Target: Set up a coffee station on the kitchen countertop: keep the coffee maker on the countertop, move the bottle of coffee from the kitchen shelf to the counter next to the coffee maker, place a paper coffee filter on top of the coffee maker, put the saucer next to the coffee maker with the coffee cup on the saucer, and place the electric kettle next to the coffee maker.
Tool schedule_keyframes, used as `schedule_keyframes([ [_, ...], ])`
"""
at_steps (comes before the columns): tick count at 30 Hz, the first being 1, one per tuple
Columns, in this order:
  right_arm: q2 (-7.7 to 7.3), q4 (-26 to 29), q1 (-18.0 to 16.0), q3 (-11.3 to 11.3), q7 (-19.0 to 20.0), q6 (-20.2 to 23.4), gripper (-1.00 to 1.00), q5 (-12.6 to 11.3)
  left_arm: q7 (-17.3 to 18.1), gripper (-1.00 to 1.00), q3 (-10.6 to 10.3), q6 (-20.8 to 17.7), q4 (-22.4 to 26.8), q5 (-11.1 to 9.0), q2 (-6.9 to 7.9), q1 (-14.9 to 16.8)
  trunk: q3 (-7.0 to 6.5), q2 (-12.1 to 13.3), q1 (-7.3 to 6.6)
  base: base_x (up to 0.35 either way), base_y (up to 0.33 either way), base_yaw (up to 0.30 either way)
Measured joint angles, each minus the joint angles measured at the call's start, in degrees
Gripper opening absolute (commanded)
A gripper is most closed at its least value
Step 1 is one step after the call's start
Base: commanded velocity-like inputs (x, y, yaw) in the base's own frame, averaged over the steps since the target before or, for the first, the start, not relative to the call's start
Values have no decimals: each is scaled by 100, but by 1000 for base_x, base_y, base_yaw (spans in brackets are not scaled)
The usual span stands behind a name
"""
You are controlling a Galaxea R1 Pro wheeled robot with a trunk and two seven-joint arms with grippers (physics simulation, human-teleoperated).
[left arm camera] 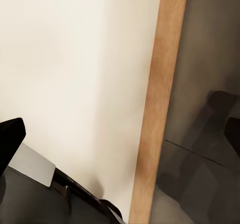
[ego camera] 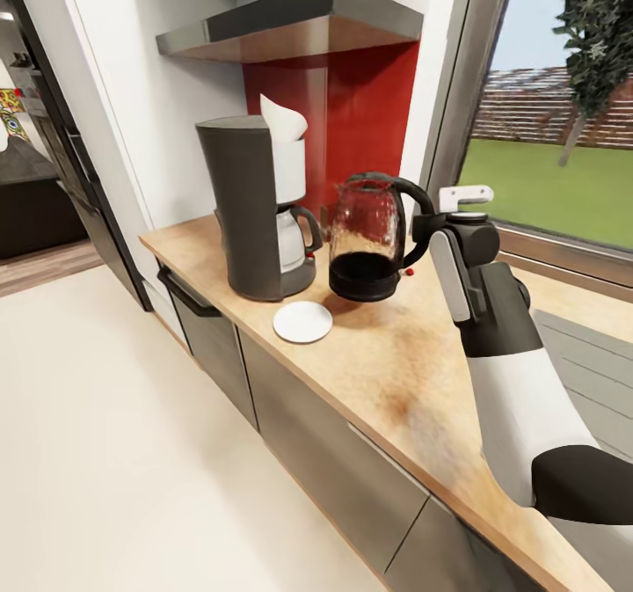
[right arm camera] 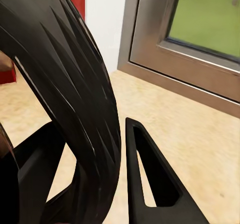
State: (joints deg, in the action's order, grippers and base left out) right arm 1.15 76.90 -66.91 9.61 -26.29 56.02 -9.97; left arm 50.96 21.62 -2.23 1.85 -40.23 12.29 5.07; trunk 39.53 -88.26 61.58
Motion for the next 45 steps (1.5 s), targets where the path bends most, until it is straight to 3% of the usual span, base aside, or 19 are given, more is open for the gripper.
schedule_keyframes([
  [9,7,-30,0,0,0,0,-100,7,6,100,0,0,4,0,0,0,0,0,1,20,0,0],
  [20,8,-40,0,0,0,3,-100,6,7,100,0,0,4,0,0,0,197,-440,242,0,0,0],
  [37,9,-61,0,0,0,0,-100,8,5,100,-8,0,4,0,0,0,197,-441,243,0,0,0],
  [45,9,-65,0,-13,8,-7,-100,10,7,100,-9,0,4,-1,0,0,251,-562,309,0,0,0],
])
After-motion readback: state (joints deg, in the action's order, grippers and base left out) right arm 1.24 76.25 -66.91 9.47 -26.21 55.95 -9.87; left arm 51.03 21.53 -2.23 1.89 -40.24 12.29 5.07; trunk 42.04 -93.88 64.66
